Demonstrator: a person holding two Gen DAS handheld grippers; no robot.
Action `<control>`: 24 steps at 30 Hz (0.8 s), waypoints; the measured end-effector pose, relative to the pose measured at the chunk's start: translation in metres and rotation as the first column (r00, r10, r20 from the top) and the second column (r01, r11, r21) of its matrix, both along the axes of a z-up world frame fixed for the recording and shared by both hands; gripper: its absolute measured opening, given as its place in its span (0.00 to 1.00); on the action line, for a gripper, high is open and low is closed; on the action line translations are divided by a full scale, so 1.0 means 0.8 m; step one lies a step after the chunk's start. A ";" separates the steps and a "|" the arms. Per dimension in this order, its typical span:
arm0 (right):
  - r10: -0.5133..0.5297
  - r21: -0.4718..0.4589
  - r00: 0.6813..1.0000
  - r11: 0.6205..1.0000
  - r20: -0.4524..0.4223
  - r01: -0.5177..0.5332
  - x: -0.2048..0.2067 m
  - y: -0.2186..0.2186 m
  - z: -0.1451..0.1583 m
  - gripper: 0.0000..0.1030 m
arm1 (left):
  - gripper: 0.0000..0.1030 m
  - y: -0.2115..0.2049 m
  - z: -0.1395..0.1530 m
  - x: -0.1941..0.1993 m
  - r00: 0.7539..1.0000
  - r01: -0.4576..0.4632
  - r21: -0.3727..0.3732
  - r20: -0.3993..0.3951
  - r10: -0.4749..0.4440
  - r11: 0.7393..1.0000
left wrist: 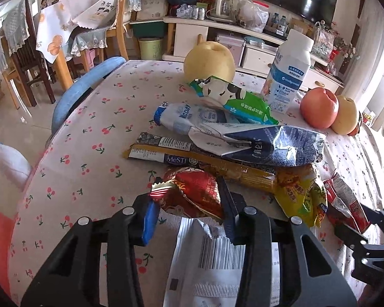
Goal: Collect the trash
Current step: 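Grasp the red foil wrapper with the left tool while the right tool grasps the yellow-green snack bag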
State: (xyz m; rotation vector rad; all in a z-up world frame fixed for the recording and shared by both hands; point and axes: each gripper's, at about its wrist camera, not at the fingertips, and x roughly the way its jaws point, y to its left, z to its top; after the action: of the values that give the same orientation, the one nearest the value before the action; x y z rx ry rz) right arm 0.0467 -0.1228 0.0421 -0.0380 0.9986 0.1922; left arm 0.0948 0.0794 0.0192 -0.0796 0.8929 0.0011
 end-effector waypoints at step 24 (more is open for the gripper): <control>0.018 0.096 0.991 0.995 0.135 -0.031 -0.015 0.024 0.044 0.87 | 0.41 0.026 0.035 -0.053 0.998 -0.001 -0.036 0.068 0.003 0.999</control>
State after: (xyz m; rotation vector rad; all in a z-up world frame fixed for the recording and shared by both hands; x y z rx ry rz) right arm 0.0344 -0.1035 0.0772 0.0264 0.8545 0.2575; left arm 0.0522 0.0999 0.0475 -0.1140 0.8251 -0.0157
